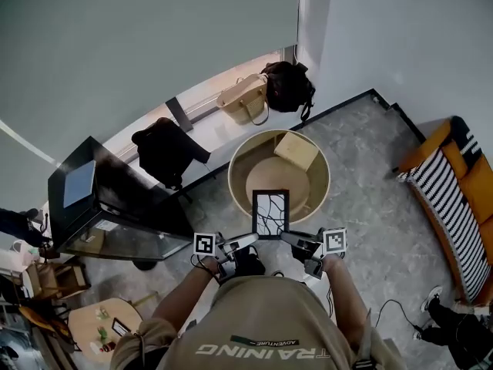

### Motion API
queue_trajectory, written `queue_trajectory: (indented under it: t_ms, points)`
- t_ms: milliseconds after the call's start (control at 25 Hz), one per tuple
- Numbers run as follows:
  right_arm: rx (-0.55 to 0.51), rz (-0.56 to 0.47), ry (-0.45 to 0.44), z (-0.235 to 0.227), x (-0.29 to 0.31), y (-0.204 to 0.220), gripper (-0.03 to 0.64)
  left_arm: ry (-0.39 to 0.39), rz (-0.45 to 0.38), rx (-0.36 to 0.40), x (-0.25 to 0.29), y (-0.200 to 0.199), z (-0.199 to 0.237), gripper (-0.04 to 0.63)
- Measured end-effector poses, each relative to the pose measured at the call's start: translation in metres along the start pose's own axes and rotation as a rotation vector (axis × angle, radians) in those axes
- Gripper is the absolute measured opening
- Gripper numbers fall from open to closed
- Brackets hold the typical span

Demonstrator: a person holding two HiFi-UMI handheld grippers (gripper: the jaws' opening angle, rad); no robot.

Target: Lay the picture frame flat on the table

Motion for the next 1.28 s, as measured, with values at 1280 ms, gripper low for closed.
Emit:
queue_trajectory:
  t_ms: [1280]
  points:
    - [0.024,-0.054,0.036,-0.078,0.093,-0.142,0.071,-0.005,0.059,-0.064,0.028,-0.182,0.053,0.074]
Point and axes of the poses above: the fingertips, and each gripper's own axes: x forward along the fingers, z to its left, y out of its underside, the point moved 2 cm from there along -x, backward along the fingers, and after that the axes turned 4 degrees about -z, right-handed, at the moved point
